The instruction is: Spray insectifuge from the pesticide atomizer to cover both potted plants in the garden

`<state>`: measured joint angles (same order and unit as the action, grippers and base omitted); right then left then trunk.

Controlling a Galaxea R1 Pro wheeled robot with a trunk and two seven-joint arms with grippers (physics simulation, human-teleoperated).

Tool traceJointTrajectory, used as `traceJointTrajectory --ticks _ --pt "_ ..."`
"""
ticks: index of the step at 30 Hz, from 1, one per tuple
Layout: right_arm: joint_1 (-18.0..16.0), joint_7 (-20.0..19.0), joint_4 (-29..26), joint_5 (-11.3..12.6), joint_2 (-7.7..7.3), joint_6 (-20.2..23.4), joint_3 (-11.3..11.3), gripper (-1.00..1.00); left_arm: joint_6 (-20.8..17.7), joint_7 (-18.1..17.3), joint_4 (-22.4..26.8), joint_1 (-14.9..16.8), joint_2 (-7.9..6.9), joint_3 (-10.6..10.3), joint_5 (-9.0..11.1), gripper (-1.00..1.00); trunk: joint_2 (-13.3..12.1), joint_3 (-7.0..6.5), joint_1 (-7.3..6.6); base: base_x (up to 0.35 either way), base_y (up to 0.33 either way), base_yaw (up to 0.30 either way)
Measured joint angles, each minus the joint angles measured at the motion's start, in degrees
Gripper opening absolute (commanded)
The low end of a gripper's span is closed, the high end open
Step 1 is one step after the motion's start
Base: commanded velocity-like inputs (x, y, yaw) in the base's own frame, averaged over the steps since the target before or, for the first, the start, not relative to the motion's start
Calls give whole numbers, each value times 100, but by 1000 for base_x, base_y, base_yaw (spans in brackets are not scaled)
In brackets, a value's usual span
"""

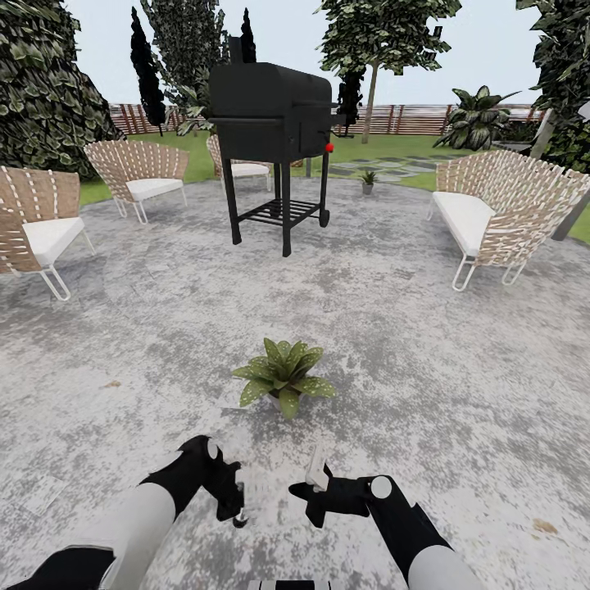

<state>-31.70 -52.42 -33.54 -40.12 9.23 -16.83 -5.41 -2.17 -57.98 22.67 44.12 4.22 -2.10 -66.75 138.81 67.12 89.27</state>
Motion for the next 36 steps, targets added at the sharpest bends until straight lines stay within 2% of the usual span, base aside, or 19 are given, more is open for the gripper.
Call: traceJointTrajectory --ticks 2,7,8,12,15,16,18,20,21,22,23,25,26,27,28,30,32,34,36 --pt "0 0 1 -2 -6 0 0 -100 2 -4 2 -54 -250 -4 -22 -100 0 0 0 0 0 0" --pt "0 0 1 -3 -17 -1 -6 -100 22 2 8 -196 -709 10 -43 -100 0 0 0 0 0 0" --pt "0 0 1 -5 -18 -1 -7 100 23 2 8 -204 -804 10 -45 -100 0 0 0 0 0 0" --pt "0 2 1 -8 -28 0 -13 100 4 15 8 -210 -1046 26 -27 -100 0 0 0 0 0 0" --pt "0 30 0 -9 -65 -6 -37 100 -5 72 9 -210 -1136 83 36 -100 0 0 0 0 0 0" --pt "0 38 6 -10 -112 -10 -48 100 -5 200 9 -211 -1144 146 83 -100 0 0 0 0 0 0" --pt "0 81 17 8 -339 -12 -60 100 -7 754 9 -212 -1143 479 298 -100 0 0 0 0 0 0" --pt "4 238 27 29 -569 -18 -117 100 -2 1345 -15 -213 -1118 904 584 -100 0 0 0 0 0 0" --pt "10 411 37 35 -698 -18 -286 100 4 1722 -67 -213 -1103 1236 844 -100 0 0 0 0 0 0" --pt "14 564 45 40 -799 -18 -556 100 23 2068 -134 -214 -1093 1570 1155 -100 0 0 0 0 0 0" --pt "21 681 47 35 -853 -19 -924 100 52 2395 -241 -214 -1087 1864 1499 -100 0 0 0 0 0 0" --pt "38 931 49 29 -886 -23 -1844 100 283 3157 -579 -254 -1081 2239 2267 -100 0 1 0 0 0 0" --pt "53 1090 49 29 -890 -26 -2223 100 570 3683 -724 -347 -1068 2321 2666 -100 0 1 0 0 0 0" --pt "82 1194 50 29 -893 -30 -2411 100 779 4035 -797 -434 -1061 2349 2892 -100 0 1 0 0 0 0" --pt "193 1407 48 28 -898 -41 -2658 100 1070 4533 -878 -593 -1046 2376 3169 -100 0 2 0 0 0 0" --pt "490 2029 47 29 -901 -128 -3157 100 1441 5180 -954 -881 -1022 2408 3647 -100 0 2 0 0 0 0" --pt "717 2806 55 19 -890 -366 -3587 100 1601 5514 -967 -1103 -1033 2474 4235 -100 0 2 0 0 0 0" --pt "873 3448 91 10 -886 -505 -3814 100 1651 5614 -961 -1249 -1066 2516 4769 -100 0 2 0 0 0 0" --pt "1033 3951 293 8 -885 -694 -3980 100 1672 5647 -939 -1399 -1083 2527 5071 -100 0 2 0 0 0 0"
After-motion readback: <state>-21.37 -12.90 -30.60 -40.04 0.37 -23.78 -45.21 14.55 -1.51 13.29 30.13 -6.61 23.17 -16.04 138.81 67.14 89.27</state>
